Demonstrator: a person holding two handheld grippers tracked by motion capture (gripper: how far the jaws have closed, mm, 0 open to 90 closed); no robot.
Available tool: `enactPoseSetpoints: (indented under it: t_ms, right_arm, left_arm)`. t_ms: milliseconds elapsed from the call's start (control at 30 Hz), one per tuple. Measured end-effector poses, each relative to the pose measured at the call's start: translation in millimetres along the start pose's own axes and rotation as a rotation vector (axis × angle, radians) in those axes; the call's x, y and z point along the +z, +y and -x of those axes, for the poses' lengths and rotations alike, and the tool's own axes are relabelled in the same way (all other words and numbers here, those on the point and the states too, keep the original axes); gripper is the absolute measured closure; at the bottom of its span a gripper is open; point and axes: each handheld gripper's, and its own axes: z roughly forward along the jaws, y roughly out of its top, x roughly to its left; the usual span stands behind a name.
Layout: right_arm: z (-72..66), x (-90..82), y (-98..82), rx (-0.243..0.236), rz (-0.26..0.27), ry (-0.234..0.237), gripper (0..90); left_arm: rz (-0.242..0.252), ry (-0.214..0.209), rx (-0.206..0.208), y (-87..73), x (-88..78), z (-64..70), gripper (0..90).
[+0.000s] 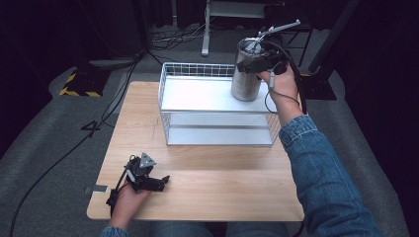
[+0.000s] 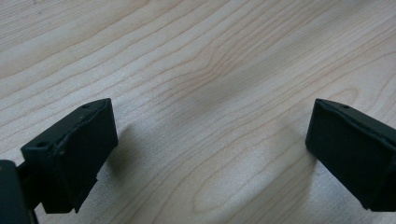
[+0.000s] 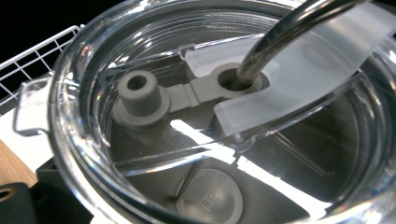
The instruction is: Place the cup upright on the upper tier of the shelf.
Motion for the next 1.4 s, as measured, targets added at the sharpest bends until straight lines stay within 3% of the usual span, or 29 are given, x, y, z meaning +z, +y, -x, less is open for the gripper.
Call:
enactPoseSetpoints:
  t_ms: [467, 1400]
  right_arm:
    - [-0.4, 5.2, -5.4, 0.004, -0.003, 0.014, 3.6]
    - [4.0, 4.7, -17.4, -0.032, 0.093, 0.053, 0.0]
  left_arm:
    - [0.0, 0.002, 0.005, 0.1, 0.0, -0.2, 2.7]
    - [-0.002, 0.002, 0.001, 1.0, 0.7, -0.1, 2.6]
